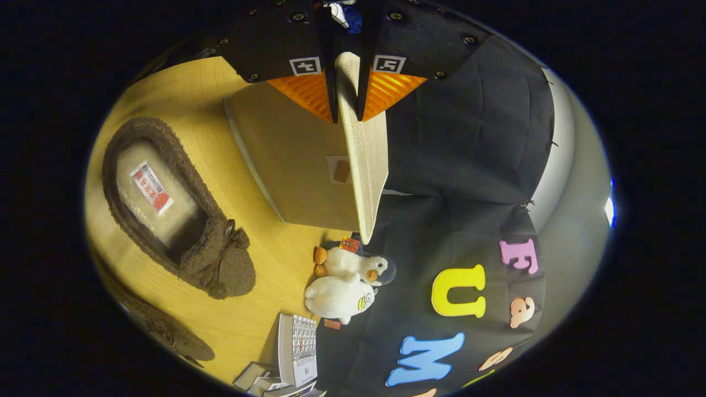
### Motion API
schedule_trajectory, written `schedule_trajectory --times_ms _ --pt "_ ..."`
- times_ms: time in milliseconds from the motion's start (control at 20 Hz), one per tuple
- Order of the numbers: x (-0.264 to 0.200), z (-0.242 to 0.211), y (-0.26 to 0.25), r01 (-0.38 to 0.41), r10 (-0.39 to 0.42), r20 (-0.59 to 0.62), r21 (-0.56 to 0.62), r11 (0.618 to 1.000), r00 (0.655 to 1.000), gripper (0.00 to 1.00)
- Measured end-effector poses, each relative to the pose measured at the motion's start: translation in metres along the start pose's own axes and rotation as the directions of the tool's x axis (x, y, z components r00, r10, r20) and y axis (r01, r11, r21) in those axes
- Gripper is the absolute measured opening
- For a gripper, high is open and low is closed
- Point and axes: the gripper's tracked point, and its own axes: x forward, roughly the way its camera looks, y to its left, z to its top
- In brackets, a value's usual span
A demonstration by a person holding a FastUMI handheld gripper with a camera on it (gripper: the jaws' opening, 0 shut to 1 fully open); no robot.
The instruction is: Open the storage box then place both shoes into the box .Put the left shoe in first, then the right shoe, with the right side of both shoes facing outward in a uniform manner.
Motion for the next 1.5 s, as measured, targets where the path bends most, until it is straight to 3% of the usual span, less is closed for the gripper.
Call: schedule_trajectory --times_ms 50,200,650,1500 --pt "-0.005 -0.002 0.002 0.002 -0.003 -0.008 -0.038 0.999 1.0 0.01" --pt "-0.009 -0.01 0.015 0.032 -0.036 -0.034 -0.117 0.993 0.999 0.0" --pt "-0.014 -0.015 0.1 -0.017 0.005 -0.04 -0.306 0.952 0.999 0.0" --pt "0.044 -0.085 0.199 -0.037 -0.013 -0.087 -0.546 0.837 0.996 0.01"
